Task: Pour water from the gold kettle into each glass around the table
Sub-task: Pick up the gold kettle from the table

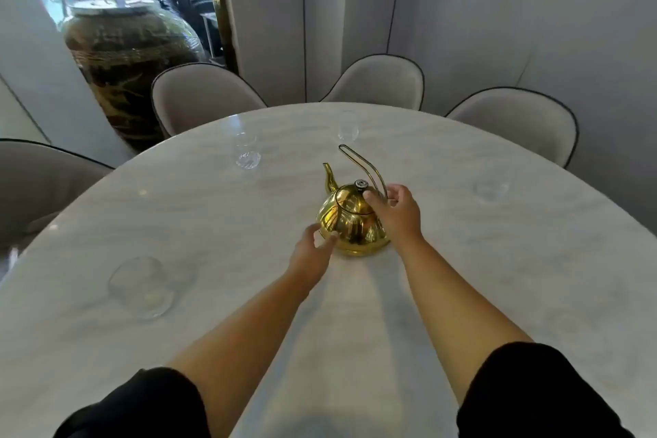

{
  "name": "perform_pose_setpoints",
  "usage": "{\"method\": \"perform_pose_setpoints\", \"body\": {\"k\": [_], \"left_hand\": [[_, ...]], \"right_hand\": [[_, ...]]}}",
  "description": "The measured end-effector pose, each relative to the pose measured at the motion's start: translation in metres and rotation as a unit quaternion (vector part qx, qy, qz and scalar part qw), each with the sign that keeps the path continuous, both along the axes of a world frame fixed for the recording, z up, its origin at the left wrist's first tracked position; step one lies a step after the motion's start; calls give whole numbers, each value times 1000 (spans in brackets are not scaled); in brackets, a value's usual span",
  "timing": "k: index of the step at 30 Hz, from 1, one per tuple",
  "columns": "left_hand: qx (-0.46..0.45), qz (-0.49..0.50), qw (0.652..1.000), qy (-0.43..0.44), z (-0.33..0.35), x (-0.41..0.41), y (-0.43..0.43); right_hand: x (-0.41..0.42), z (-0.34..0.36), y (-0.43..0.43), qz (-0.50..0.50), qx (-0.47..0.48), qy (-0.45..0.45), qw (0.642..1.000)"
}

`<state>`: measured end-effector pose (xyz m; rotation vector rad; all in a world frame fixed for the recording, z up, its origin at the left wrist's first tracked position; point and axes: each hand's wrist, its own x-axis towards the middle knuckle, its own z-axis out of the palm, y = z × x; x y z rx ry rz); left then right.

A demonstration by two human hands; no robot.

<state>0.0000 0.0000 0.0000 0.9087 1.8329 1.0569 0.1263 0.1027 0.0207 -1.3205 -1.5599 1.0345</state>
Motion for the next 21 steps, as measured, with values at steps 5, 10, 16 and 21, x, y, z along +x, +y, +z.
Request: {"method": "perform_pose_setpoints", "body": {"k": [5,10,16,21], "left_hand": [[-12,39,995,-89,-28,-14,52],[-5,61,988,-143,-50,-17,84],[16,84,983,-165,-60,-13,93],[7,47,988,-149,-49,-14,72]], "right_hand": [[-20,-15,38,28,43,65,997],[-27,-19,52,52,1,169,984],[-32,-23,50,20,14,205,978],[-30,-15,30,4,13,233,972]]}}
